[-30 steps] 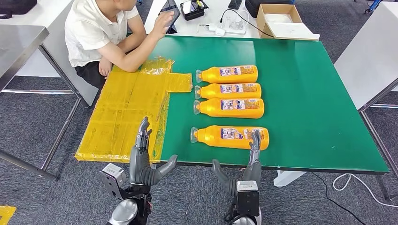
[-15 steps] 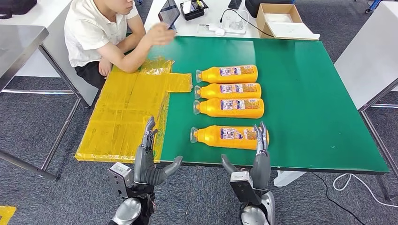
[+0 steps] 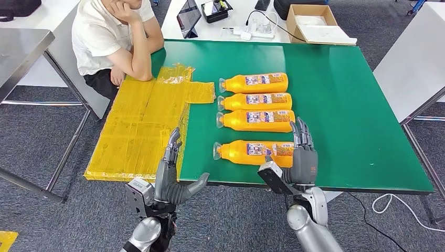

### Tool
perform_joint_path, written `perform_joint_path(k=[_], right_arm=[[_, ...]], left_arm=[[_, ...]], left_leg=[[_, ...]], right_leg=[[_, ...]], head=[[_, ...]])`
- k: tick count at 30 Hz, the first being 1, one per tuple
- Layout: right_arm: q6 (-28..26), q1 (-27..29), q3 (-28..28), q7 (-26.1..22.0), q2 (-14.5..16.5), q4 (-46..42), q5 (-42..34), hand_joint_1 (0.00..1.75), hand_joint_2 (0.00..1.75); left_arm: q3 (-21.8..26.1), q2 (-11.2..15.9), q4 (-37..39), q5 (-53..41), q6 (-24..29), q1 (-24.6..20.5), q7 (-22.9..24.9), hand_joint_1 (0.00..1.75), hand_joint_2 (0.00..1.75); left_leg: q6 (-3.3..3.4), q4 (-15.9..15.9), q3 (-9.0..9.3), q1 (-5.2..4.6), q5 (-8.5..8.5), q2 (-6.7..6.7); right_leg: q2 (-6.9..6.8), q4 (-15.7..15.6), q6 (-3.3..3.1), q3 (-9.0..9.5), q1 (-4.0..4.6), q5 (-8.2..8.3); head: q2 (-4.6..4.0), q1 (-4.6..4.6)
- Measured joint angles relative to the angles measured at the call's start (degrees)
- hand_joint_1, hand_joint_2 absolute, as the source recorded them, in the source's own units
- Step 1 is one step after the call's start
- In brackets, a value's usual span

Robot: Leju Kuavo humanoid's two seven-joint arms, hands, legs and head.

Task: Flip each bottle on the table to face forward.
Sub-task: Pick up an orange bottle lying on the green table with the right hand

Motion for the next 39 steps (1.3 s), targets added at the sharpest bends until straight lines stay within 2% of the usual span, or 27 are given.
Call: perform_joint_path(k=[3, 7, 13, 20, 30, 39], right_arm=[[3.3, -3.2, 0.7, 4.1, -1.6, 3.5, 4.9, 0.0, 1.75], [4.9, -7.2, 2.0, 8.4, -3.3, 8.0, 9.9, 0.0, 1.75], [8.3, -12.5, 4.4, 11.1, -4.8, 13.5, 13.7, 0.0, 1.75], [10.3, -15.2, 6.0, 11.5, -5.2, 16.5, 13.8, 0.0, 1.75], [10.6, -16.0, 6.9, 10.4, -5.3, 17.6, 12.8, 0.0, 1.75], [10.9, -15.1, 8.4, 4.9, -5.6, 16.6, 8.3, 0.0, 1.75]], left_arm=[[0.0, -0.4, 0.1, 0.5, -0.5, -0.4, 0.5, 0.0, 1.75], [0.0, -0.9, 0.7, 0.8, -1.0, -0.9, 1.2, 0.0, 1.75], [0.0, -1.4, 1.4, 0.8, -1.5, -1.6, 1.4, 0.0, 1.75], [0.0, -1.7, 1.8, 0.9, -1.8, -2.0, 1.5, 0.0, 1.75], [0.0, -2.1, 1.9, 1.1, -1.9, -2.1, 1.5, 0.0, 1.75], [-0.5, -2.2, 1.9, 1.5, -2.5, -2.2, 1.5, 0.0, 1.75]], left_leg=[[0.0, 0.0, 0.0, 0.0, 0.01, -0.05], [0.0, 0.0, -0.02, -0.01, 0.0, -0.04], [0.0, 0.0, -0.02, -0.03, 0.0, -0.04], [0.0, 0.0, -0.01, -0.03, 0.0, -0.04], [0.0, 0.0, 0.0, -0.04, 0.0, -0.04], [0.0, 0.0, 0.01, -0.04, 0.0, -0.03]], right_leg=[[-0.02, 0.0, 0.0, 0.0, 0.0, 0.0], [-0.01, 0.0, 0.01, 0.0, -0.01, 0.0], [-0.01, 0.0, 0.01, -0.01, -0.02, 0.0], [-0.01, 0.0, 0.01, 0.0, -0.02, 0.0], [-0.01, 0.0, 0.01, 0.0, -0.03, 0.0], [-0.01, 0.0, 0.01, 0.0, -0.03, -0.01]], head=[[0.0, 0.02], [0.0, 0.02], [0.0, 0.01], [0.0, 0.01], [0.0, 0.01], [0.0, 0.0]])
